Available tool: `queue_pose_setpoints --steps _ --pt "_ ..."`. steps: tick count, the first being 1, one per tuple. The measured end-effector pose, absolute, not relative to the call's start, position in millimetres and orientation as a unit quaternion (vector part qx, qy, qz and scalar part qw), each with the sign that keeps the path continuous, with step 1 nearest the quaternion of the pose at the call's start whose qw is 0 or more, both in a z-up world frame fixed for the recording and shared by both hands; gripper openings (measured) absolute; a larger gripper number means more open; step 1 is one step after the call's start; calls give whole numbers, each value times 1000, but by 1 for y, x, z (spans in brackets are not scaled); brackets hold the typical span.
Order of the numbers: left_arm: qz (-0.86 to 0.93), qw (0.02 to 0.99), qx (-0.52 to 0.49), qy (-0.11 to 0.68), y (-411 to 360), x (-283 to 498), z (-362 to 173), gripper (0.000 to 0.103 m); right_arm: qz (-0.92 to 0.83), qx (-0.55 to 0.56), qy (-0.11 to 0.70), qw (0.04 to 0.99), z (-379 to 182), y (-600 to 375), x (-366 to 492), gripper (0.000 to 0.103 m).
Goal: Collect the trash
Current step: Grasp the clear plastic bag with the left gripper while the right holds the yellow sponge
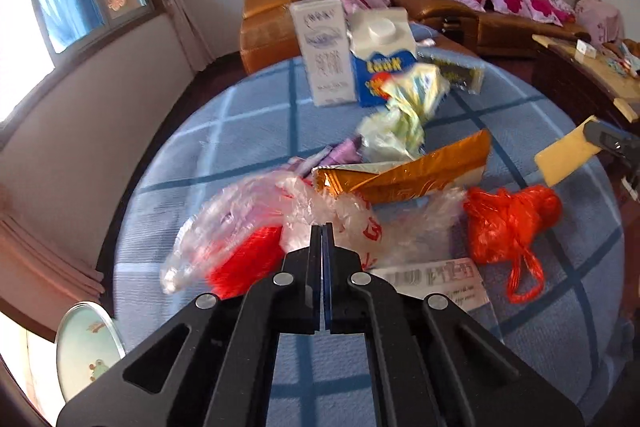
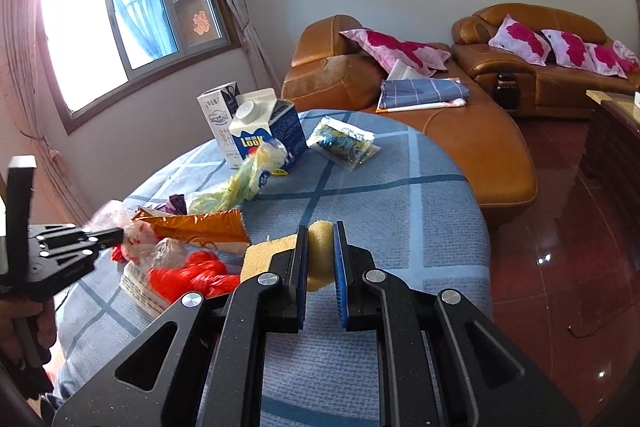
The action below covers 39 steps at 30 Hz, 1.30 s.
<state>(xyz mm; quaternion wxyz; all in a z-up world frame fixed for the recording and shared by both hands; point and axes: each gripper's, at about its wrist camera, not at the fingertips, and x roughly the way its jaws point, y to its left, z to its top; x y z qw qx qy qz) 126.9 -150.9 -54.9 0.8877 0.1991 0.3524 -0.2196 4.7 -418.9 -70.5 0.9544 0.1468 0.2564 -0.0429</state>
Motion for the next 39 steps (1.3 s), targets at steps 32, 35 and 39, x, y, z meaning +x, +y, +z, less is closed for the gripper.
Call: queue_pose_setpoints --steps 32,35,39 --pt "-113 911 162 363 -15 117 -30 0 28 113 242 963 -43 -350 43 12" --pt "-102 913 155 363 -2 115 -30 0 49 105 244 963 -41 -331 55 12" --pt "-86 917 148 360 16 111 -27 0 75 94 247 962 -38 -305 67 12"
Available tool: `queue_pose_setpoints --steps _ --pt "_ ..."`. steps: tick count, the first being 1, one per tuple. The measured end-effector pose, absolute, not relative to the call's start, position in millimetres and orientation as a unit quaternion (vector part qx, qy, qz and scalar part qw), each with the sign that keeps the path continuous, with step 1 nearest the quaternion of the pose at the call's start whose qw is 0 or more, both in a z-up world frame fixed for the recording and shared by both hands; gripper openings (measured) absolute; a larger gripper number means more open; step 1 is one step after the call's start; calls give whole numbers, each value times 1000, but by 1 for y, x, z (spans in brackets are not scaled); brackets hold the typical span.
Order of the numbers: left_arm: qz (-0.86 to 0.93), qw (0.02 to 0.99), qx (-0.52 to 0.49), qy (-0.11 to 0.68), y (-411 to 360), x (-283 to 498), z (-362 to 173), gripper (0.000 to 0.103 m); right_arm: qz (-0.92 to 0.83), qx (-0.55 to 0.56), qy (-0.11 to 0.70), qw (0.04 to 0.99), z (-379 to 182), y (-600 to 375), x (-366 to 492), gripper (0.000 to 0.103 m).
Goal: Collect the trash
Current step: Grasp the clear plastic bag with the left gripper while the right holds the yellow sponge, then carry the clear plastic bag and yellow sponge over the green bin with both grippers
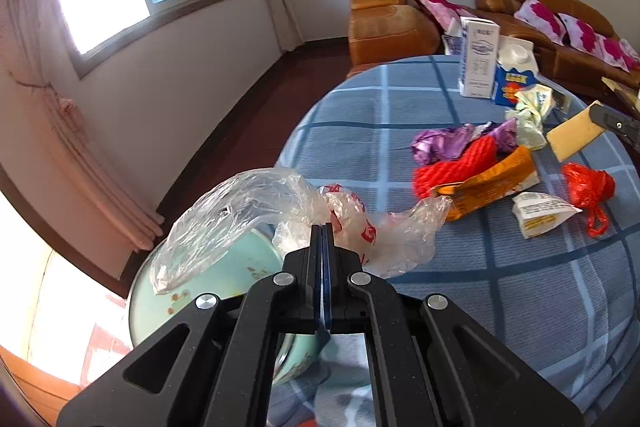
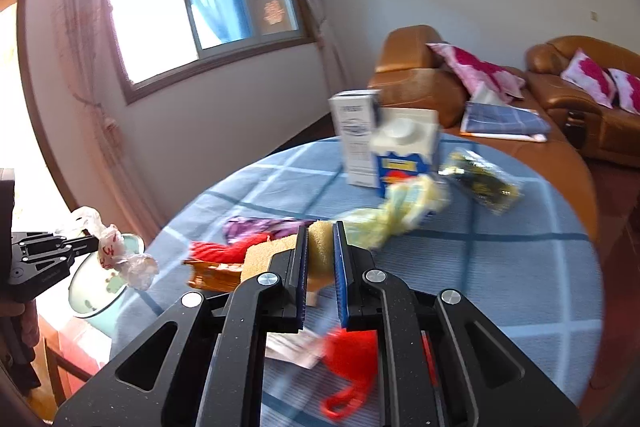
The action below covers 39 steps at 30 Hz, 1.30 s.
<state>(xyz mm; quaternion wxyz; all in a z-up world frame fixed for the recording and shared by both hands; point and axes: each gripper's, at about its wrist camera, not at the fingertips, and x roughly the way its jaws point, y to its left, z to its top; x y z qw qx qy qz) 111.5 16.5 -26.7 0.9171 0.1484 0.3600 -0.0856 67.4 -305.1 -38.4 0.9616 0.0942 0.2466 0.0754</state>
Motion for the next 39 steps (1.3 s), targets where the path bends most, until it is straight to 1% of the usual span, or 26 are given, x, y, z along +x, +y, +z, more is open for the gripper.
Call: queue_pose_setpoints --steps 16,25,39 --pt "4 918 139 371 104 103 -29 0 167 37 262 950 -38 -201 112 12" --pt "45 914 138 379 139 99 -34 0 204 9 265 942 -37 -153 131 12" --pt "83 907 138 390 172 91 -39 0 241 -62 258 934 -42 -88 143 12"
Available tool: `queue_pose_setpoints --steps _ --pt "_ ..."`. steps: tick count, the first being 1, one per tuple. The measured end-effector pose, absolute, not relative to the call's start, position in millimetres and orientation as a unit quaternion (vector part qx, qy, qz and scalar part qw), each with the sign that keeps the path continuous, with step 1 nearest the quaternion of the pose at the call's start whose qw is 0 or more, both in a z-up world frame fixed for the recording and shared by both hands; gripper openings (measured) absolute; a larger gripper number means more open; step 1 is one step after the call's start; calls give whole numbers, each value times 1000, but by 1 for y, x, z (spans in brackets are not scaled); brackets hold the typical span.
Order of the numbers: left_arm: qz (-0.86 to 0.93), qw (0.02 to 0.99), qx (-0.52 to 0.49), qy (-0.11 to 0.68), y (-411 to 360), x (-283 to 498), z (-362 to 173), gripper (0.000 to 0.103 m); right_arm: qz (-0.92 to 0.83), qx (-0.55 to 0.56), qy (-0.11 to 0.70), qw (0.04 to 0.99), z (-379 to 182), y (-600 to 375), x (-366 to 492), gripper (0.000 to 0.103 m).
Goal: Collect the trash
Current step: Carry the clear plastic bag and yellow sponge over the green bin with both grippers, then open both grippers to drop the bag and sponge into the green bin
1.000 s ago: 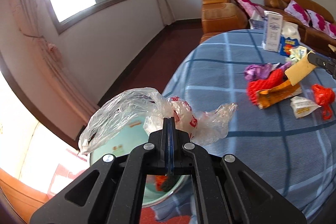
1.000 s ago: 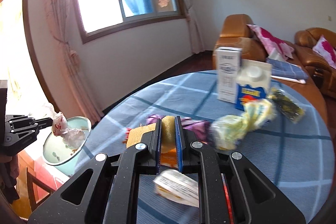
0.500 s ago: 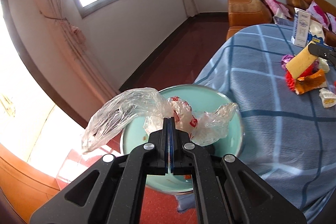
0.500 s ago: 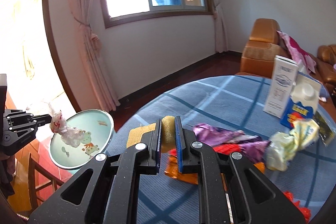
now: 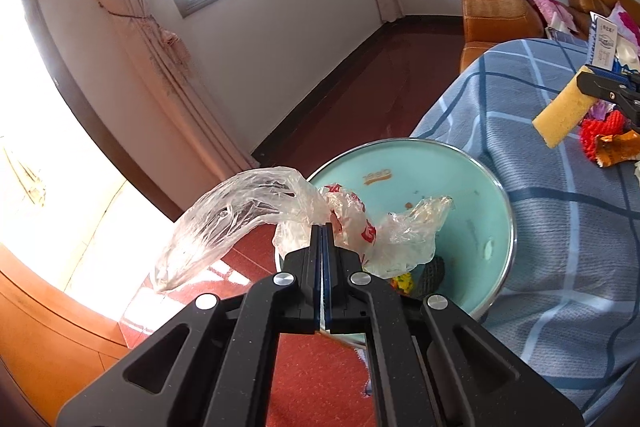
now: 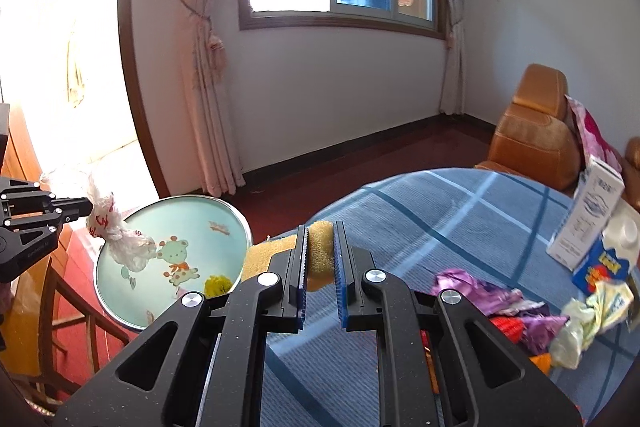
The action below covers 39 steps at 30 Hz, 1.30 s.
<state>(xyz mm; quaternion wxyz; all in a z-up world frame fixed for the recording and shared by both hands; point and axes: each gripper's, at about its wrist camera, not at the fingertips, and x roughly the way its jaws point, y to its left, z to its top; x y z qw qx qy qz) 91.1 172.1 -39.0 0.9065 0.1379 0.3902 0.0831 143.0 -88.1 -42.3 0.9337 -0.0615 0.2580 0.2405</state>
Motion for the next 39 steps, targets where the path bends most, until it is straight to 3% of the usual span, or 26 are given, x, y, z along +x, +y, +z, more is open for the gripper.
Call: queue_pose_setpoints --steps 35,38,39 --pt "113 899 127 403 201 92 -52 0 286 -117 274 911 -57 -19 152 13" --pt "107 901 125 402 199 92 -52 8 299 -119 281 904 -59 -15 151 21" --pt "104 901 127 401 198 91 -53 20 300 -120 283 903 -60 -14 151 26"
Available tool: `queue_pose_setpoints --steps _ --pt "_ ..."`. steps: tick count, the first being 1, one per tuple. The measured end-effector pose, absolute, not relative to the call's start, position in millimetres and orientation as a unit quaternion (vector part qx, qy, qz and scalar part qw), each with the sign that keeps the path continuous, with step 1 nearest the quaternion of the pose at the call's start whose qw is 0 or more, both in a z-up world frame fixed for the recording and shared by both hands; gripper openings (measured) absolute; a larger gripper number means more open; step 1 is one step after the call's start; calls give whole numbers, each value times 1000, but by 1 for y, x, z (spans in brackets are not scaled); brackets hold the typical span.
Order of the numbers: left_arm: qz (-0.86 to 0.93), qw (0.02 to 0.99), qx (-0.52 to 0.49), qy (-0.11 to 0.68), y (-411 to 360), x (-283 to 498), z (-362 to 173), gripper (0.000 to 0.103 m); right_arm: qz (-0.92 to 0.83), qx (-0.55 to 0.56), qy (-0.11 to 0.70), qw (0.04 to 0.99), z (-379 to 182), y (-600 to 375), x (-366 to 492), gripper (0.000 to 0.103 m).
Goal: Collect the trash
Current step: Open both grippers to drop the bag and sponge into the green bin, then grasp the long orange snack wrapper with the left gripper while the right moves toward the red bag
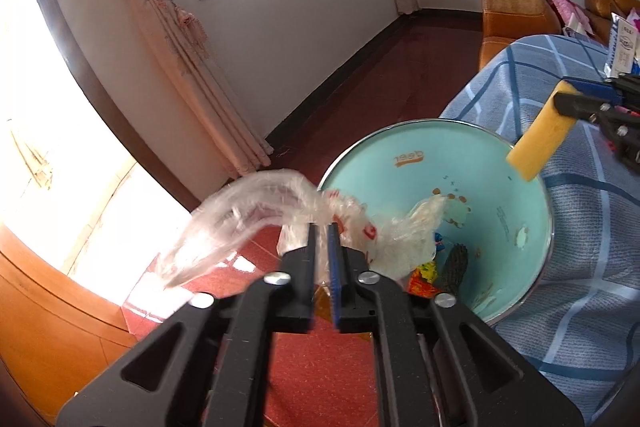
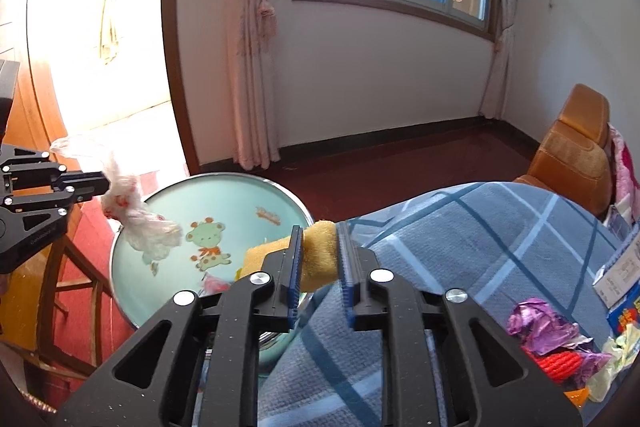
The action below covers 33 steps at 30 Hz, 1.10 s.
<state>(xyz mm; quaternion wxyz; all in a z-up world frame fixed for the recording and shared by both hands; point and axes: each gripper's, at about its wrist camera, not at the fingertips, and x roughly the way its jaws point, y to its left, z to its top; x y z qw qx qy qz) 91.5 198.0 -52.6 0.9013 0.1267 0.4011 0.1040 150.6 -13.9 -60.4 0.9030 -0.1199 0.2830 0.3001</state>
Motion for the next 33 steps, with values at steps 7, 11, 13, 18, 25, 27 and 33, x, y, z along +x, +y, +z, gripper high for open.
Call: queue_pose_setpoints --steps 7,11,13,18,25,27,33 --pt "96 905 129 394 190 90 -51 46 297 -119 288 903 -62 -14 150 33" --pt "96 906 122 394 192 88 -51 48 284 -112 288 908 -61 -23 148 35" --pt "93 907 118 394 190 87 -53 51 272 -107 288 912 -58 -32 145 35" --pt "63 907 114 401 167 84 -64 52 226 -92 292 925 -50 -77 130 36" --pt "0 902 141 407 112 82 -81 52 123 -62 291 947 -42 -187 91 42" --pt "-12 900 149 409 99 83 -86 52 87 -40 294 951 -43 -225 81 42" --pt "-37 903 158 397 68 84 -80 52 14 5 301 953 -52 -298 67 42"
